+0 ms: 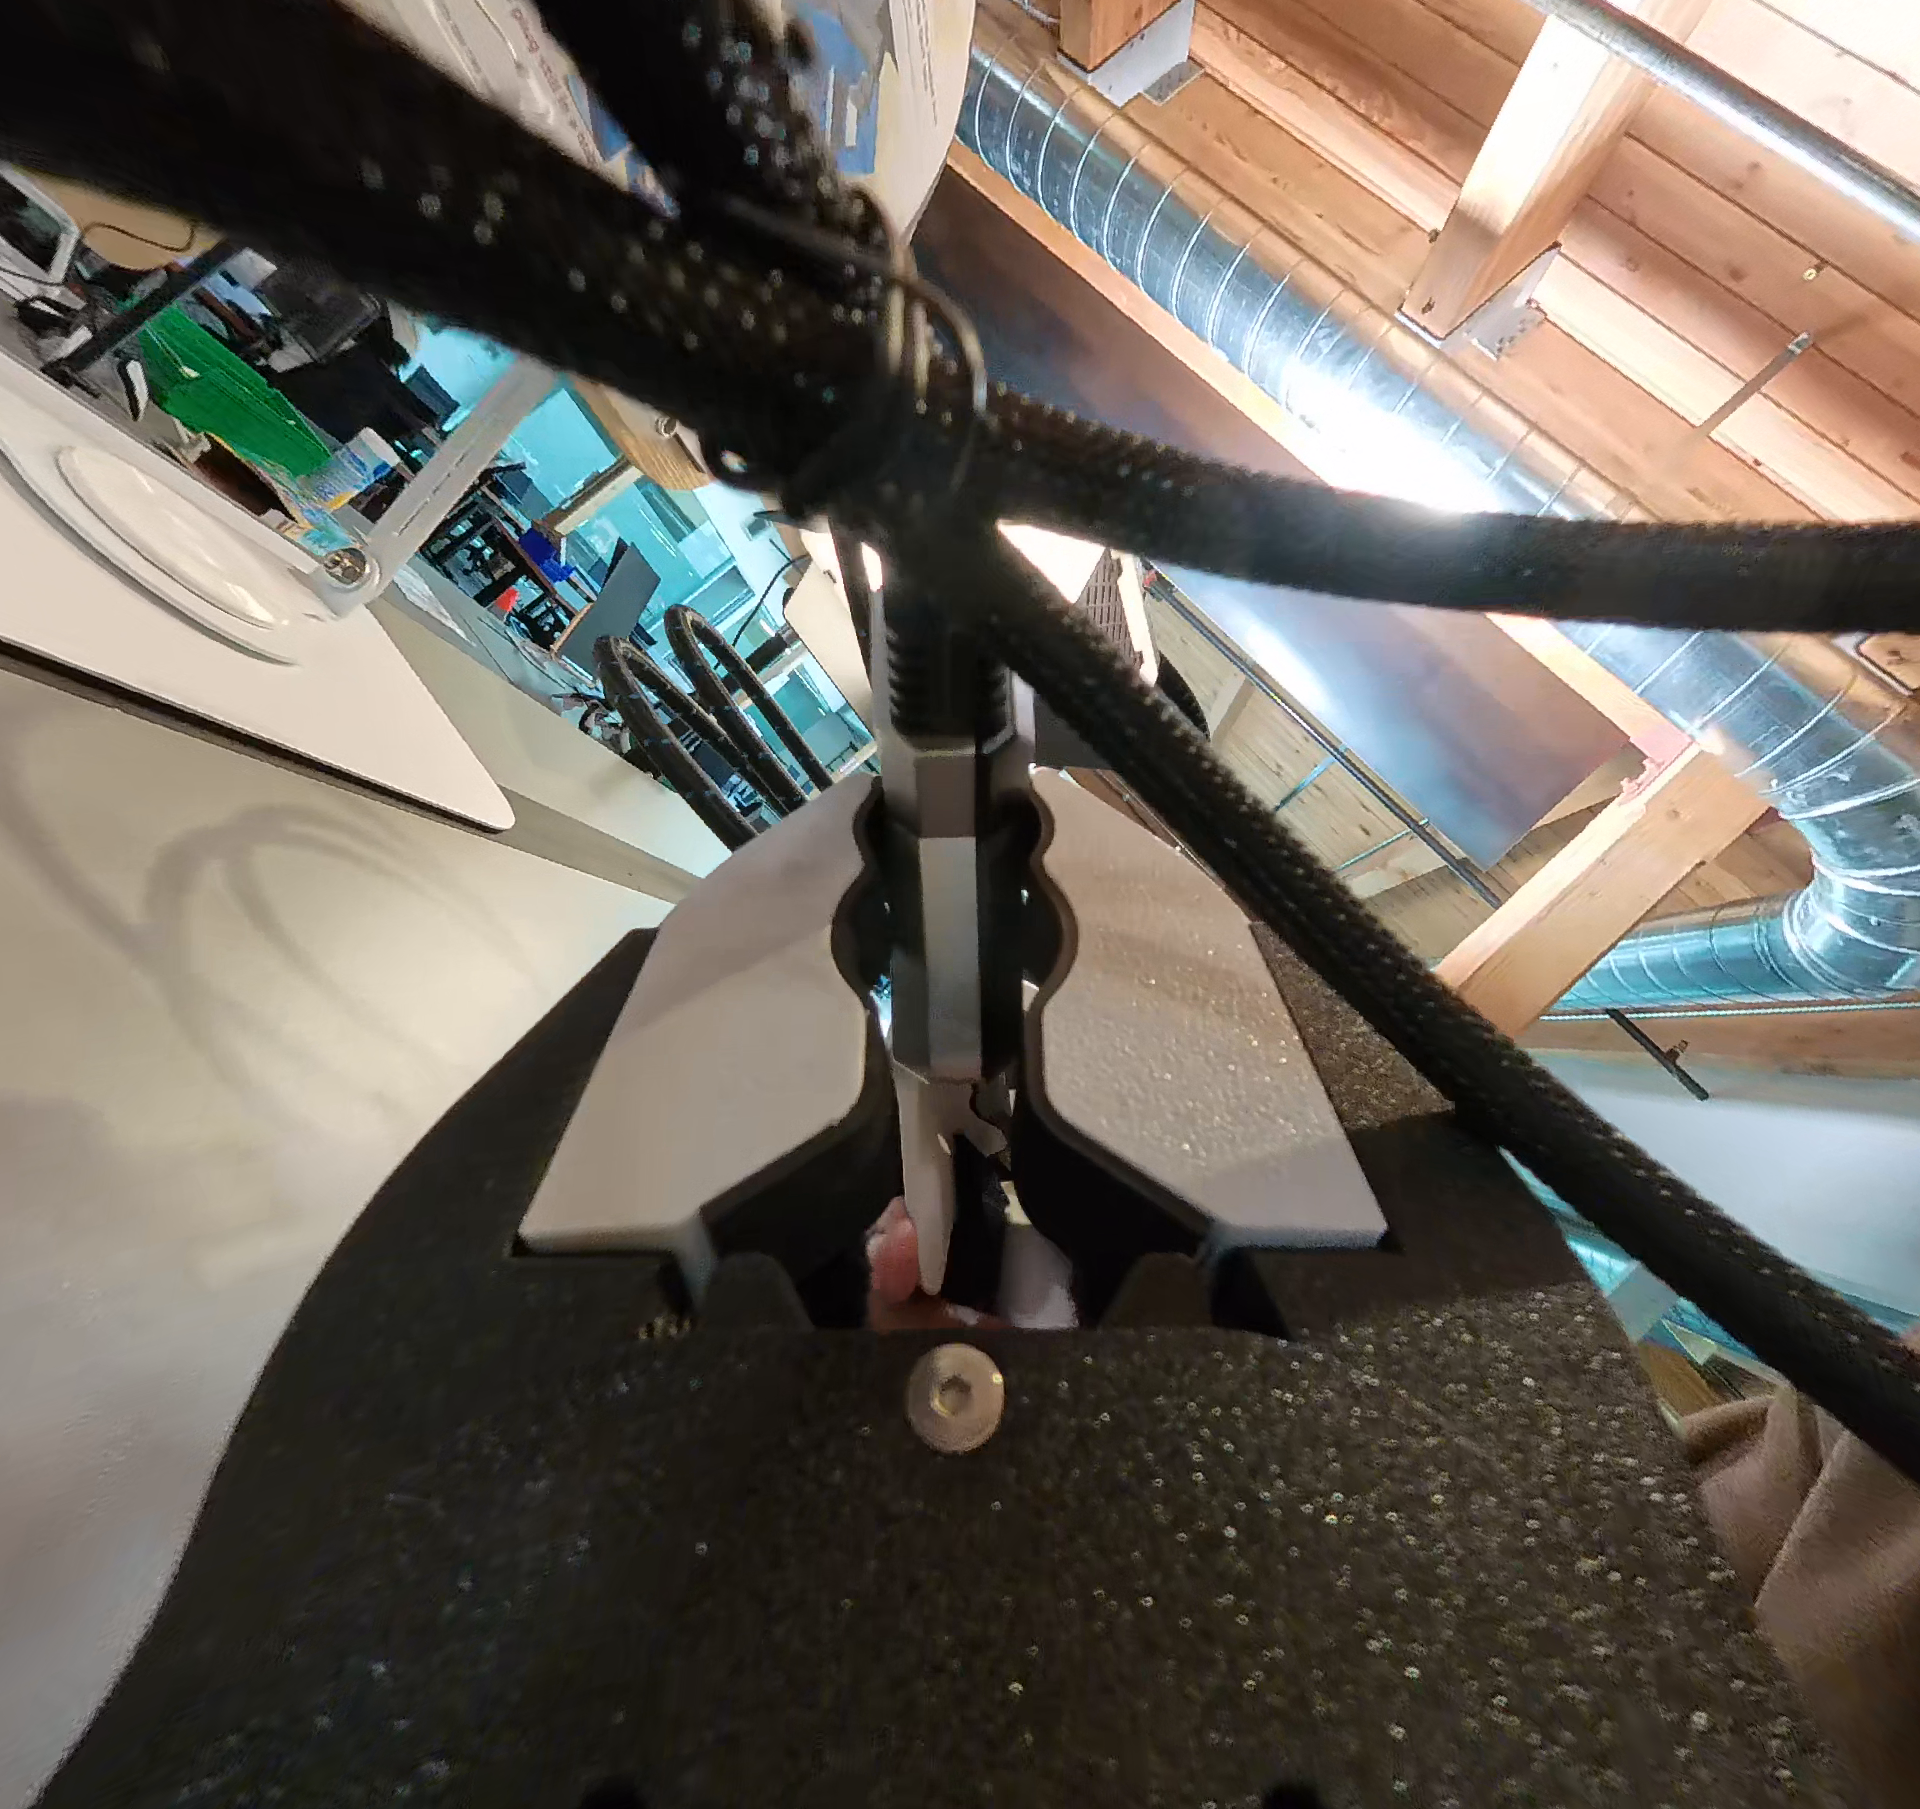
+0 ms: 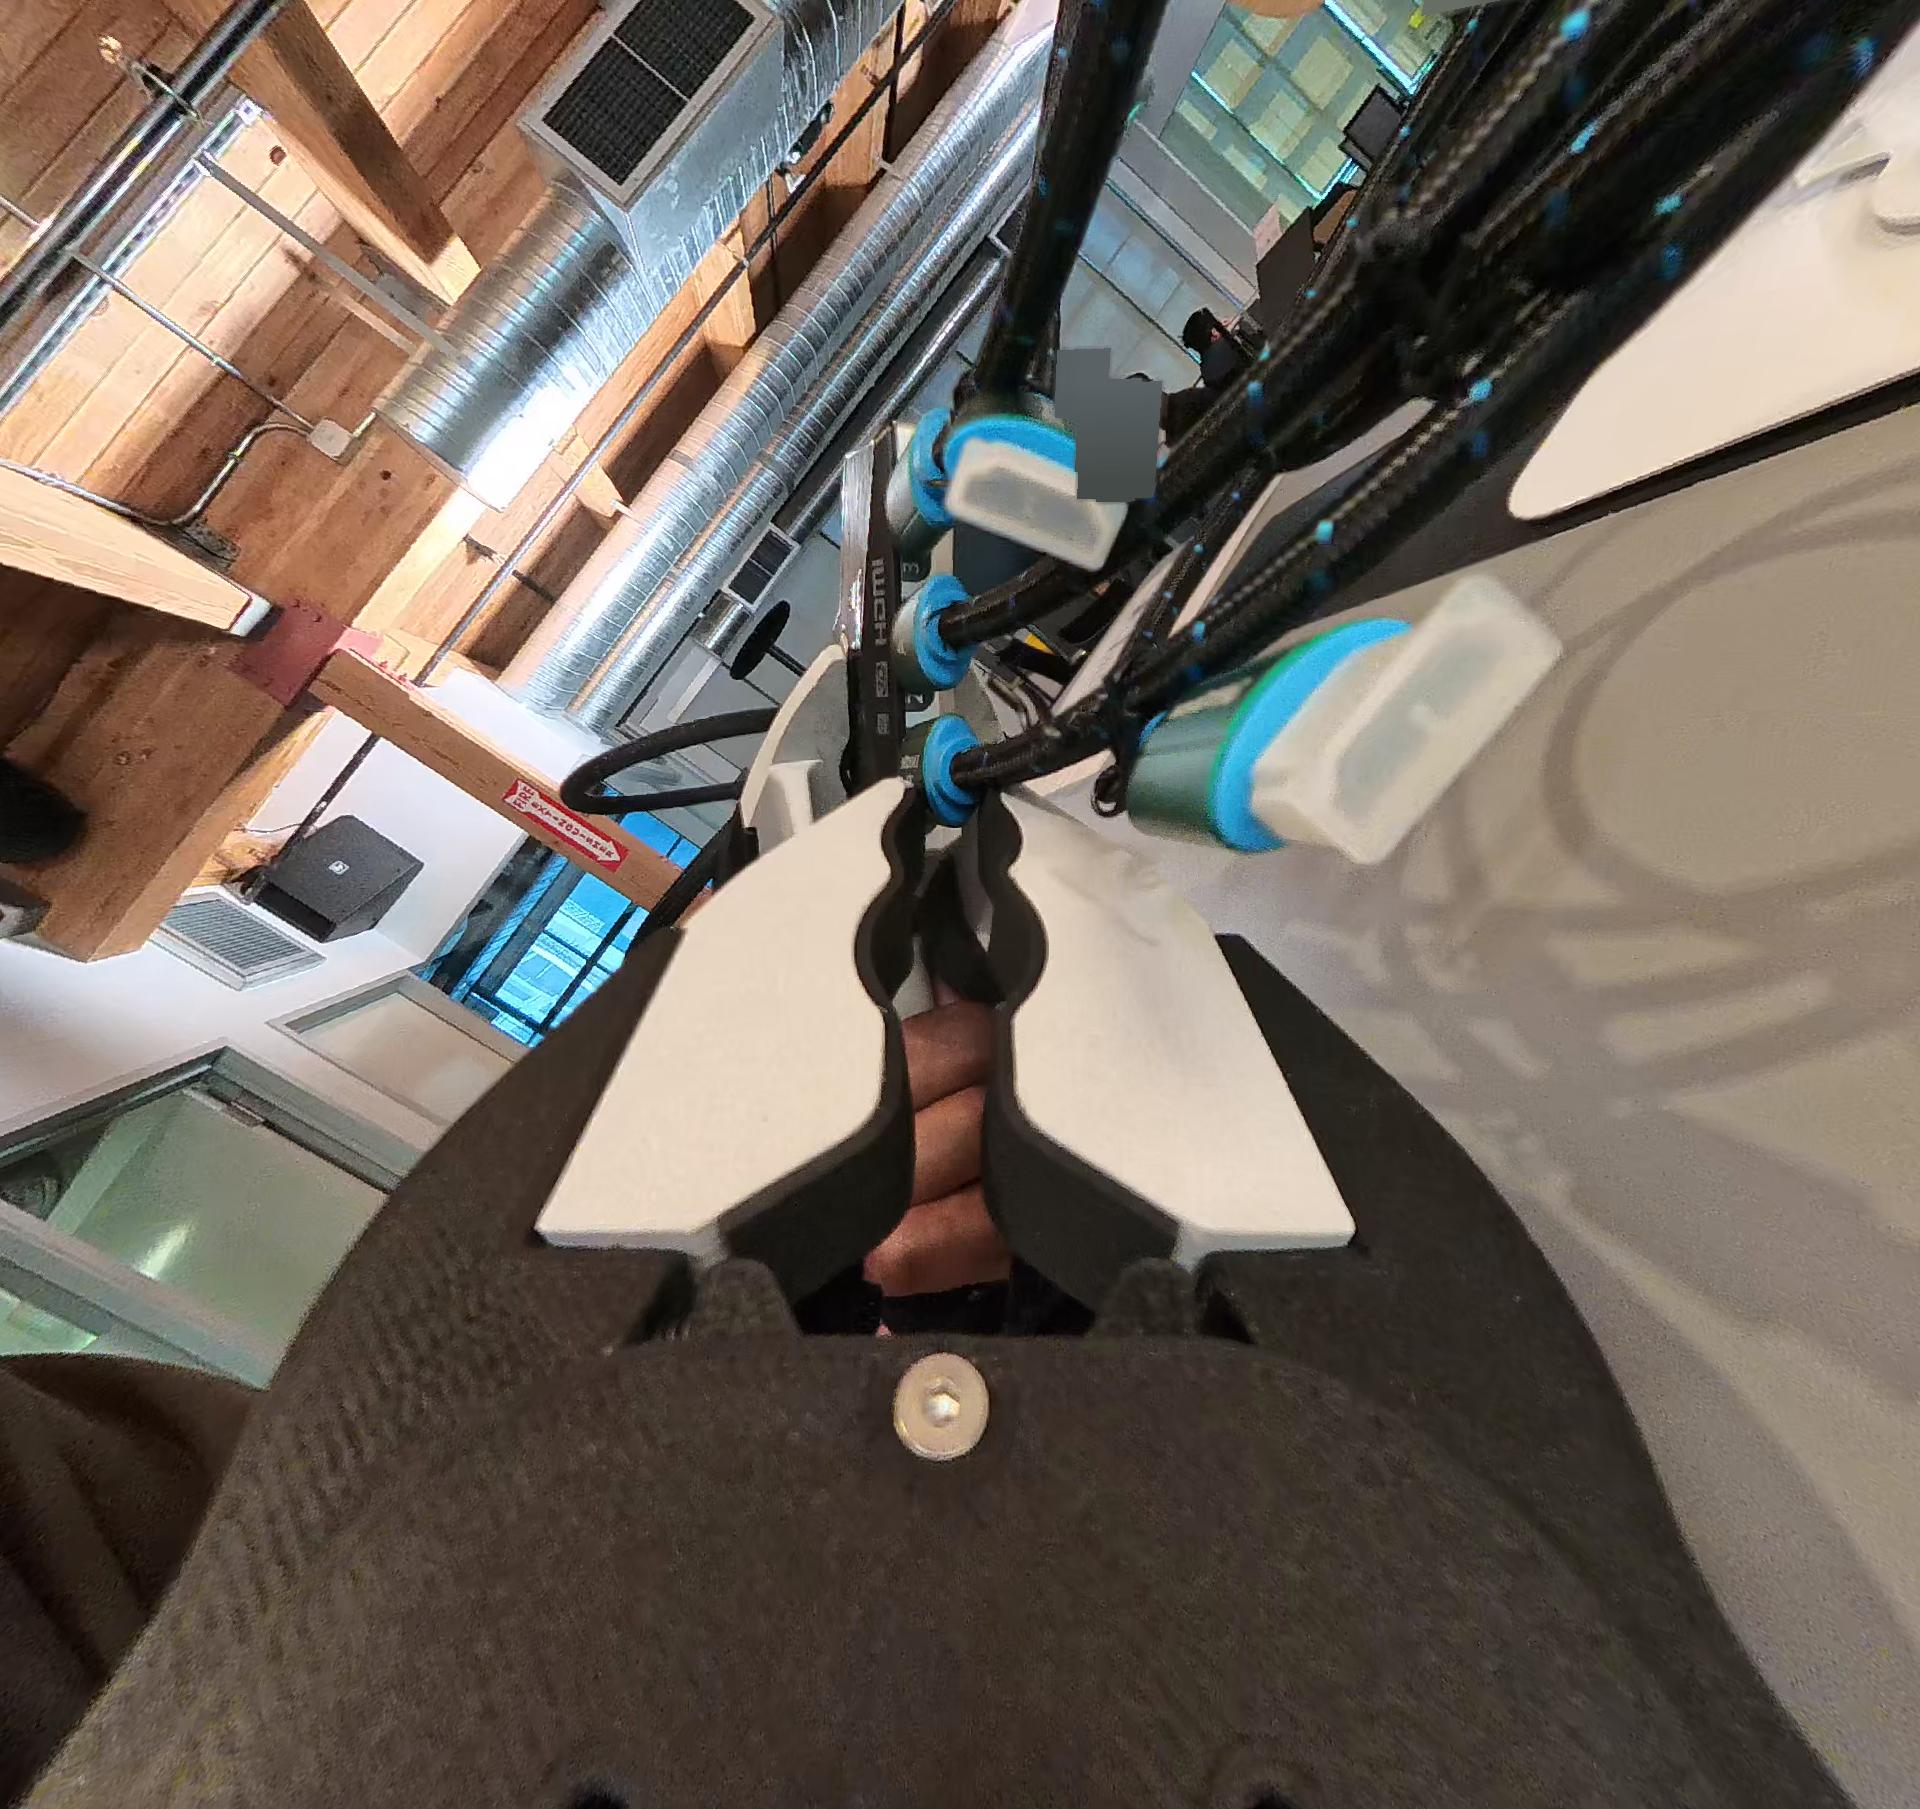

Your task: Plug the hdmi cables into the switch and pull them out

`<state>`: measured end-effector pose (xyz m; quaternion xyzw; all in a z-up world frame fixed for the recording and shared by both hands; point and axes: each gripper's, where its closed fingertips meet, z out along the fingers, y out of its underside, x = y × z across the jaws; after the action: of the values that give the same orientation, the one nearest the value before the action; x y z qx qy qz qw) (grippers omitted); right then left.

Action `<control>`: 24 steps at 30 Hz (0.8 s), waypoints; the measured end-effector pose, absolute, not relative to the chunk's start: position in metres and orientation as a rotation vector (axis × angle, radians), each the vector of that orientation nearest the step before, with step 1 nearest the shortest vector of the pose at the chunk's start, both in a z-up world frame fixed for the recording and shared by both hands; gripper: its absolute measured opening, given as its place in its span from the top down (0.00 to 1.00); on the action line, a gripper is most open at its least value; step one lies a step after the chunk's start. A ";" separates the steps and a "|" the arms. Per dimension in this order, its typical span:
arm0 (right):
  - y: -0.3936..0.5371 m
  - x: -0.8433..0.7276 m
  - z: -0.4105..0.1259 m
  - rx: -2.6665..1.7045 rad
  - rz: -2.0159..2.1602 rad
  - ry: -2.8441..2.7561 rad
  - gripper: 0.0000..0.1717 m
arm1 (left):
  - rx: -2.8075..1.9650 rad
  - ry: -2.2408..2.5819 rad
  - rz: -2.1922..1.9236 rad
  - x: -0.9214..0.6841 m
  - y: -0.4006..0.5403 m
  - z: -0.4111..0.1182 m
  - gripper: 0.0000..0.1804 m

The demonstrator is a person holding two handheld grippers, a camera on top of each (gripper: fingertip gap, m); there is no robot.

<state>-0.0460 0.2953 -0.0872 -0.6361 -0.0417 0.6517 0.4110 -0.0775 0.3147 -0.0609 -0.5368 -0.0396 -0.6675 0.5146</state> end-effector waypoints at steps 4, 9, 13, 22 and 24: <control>0.295 -0.048 -0.089 -1.620 1.623 -0.090 0.94 | -1.291 -0.119 -1.575 -0.075 0.315 -0.062 0.88; 0.294 -0.050 -0.092 -1.648 1.584 -0.080 0.94 | -1.289 -0.156 -1.540 -0.075 0.315 -0.063 0.88; 0.294 -0.051 -0.093 -1.656 1.560 -0.102 0.95 | -1.292 -0.164 -1.529 -0.076 0.317 -0.063 0.88; 0.293 -0.051 -0.092 -1.642 1.459 -0.164 0.94 | -1.266 -0.171 -1.540 -0.074 0.316 -0.061 0.88; 0.294 -0.046 -0.089 -1.606 1.521 -0.136 0.95 | -1.261 -0.155 -1.540 -0.069 0.314 -0.059 0.88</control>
<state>-0.0459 0.2936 -0.0888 -0.6485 -0.0551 0.6142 0.4463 -0.0692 0.3142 -0.0588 -0.5307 -0.0653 -0.6484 0.5419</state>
